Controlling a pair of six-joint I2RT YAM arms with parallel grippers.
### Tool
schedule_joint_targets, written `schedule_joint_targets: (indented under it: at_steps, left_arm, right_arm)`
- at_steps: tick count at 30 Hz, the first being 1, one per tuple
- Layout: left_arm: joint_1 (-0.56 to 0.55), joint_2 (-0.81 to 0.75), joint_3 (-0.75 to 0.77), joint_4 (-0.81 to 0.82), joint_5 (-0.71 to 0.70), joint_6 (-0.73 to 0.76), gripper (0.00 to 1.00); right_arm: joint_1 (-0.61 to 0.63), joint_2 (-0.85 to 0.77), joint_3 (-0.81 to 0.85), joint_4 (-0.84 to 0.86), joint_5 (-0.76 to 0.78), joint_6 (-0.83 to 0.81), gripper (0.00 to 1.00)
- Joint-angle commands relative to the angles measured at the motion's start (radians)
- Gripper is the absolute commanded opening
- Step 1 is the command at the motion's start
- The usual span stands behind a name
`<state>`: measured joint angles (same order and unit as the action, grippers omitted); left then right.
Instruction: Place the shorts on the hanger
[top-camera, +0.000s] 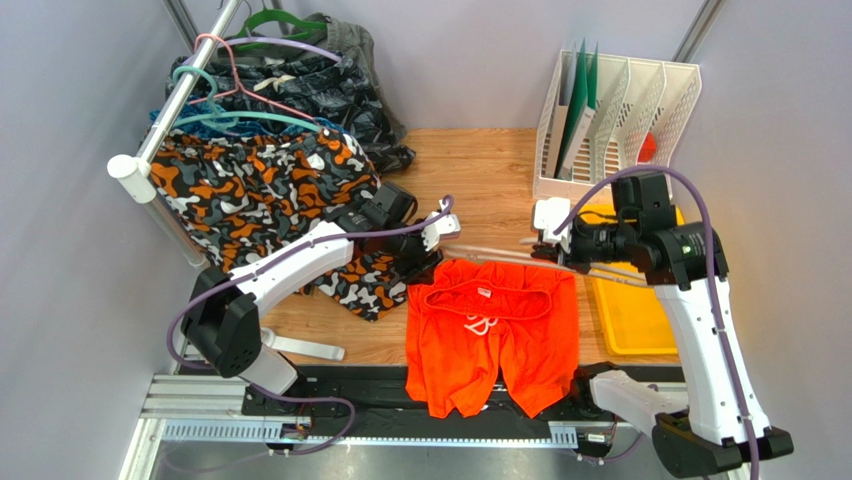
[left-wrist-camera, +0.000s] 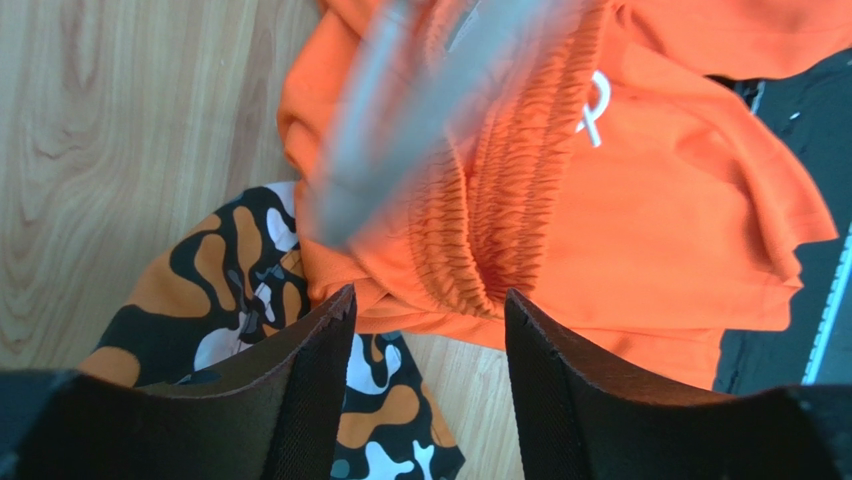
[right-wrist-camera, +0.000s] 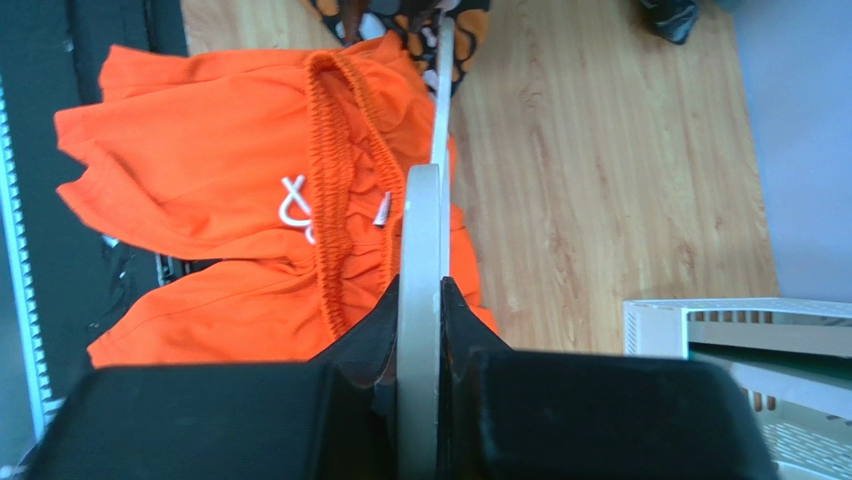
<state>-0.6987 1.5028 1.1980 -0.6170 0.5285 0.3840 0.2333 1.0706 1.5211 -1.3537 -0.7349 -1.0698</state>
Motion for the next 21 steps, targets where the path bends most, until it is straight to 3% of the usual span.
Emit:
schedule_joint_targets:
  at_steps: [1, 9, 21]
  left_arm:
    - [0.002, 0.034, -0.021, 0.031, -0.036, -0.033, 0.61]
    - [0.01, 0.026, -0.083, 0.097, 0.03, -0.097, 0.61]
    - [-0.016, 0.042, -0.132, 0.108, 0.039, -0.082, 0.63]
  right_arm:
    - [0.055, -0.075, -0.079, -0.314, 0.011, -0.001, 0.0]
    - [0.089, -0.176, -0.182, -0.315, 0.058, 0.053, 0.0]
    - [0.093, -0.147, -0.253, -0.28, 0.107, 0.014, 0.0]
